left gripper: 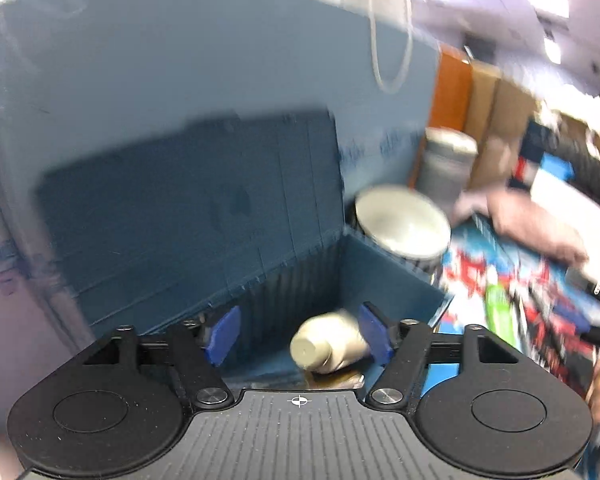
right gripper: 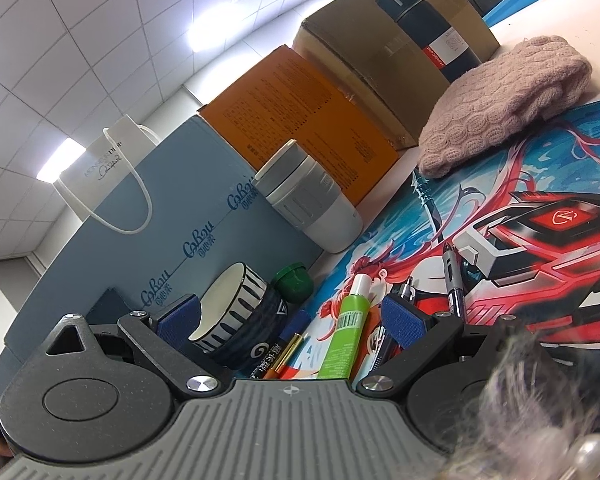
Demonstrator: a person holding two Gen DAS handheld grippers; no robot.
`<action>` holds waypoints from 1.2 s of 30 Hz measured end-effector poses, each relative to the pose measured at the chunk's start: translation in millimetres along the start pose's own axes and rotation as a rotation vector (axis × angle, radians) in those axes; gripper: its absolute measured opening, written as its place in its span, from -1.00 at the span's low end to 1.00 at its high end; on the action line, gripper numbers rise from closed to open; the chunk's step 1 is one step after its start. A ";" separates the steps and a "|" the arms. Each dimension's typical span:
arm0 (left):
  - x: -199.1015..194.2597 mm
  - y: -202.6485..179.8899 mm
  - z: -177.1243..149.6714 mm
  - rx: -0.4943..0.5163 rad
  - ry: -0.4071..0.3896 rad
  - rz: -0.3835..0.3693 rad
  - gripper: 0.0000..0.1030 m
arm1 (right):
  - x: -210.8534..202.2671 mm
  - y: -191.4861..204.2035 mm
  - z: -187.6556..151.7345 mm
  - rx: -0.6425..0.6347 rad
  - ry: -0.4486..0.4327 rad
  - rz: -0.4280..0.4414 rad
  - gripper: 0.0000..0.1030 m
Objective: Organize rigid objects
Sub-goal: 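Carry the cream tube into the blue box and open the left tool, then move the right tool to the blue marker beside the striped bowl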
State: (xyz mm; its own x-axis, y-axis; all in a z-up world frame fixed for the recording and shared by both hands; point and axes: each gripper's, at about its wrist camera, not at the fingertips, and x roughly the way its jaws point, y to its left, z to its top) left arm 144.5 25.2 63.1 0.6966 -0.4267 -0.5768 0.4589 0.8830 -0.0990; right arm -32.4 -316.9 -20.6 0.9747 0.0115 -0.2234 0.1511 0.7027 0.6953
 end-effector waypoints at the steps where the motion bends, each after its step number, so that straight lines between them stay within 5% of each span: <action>1: -7.3 -2.6 -2.1 -0.011 -0.029 -0.002 0.41 | 0.3 -0.4 0.0 0.001 0.001 -0.005 0.89; 7: -43.2 -23.1 -20.3 -0.076 -0.188 -0.078 0.68 | 2.0 -3.1 -0.3 0.004 0.007 -0.031 0.89; 13: -50.1 -35.4 -25.9 -0.153 -0.250 -0.131 0.70 | 4.2 -1.4 -1.6 -0.022 0.008 -0.052 0.86; 22: -59.2 -22.8 -36.5 -0.218 -0.290 -0.125 0.79 | 47.8 44.9 5.2 -0.232 0.252 -0.074 0.81; 27: -70.0 -1.6 -39.6 -0.280 -0.326 -0.138 0.79 | 90.9 67.5 1.6 -0.275 0.379 -0.087 0.53; 29: -74.0 5.5 -40.5 -0.300 -0.343 -0.146 0.80 | 109.2 72.4 -2.9 -0.285 0.419 -0.120 0.06; 32: -77.3 14.5 -41.1 -0.331 -0.358 -0.148 0.81 | 129.8 76.1 -9.8 -0.281 0.451 -0.175 -0.35; 36: -82.7 25.4 -43.1 -0.370 -0.381 -0.152 0.81 | 145.0 81.8 -19.6 -0.327 0.454 -0.214 -0.43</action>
State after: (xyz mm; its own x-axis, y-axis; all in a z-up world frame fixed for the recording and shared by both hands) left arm 74.8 91.3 73.4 0.8193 -0.5348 -0.2067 0.3932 0.7865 -0.4762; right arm 118.1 -243.8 -9.5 0.7492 0.0982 -0.6550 0.2069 0.9048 0.3722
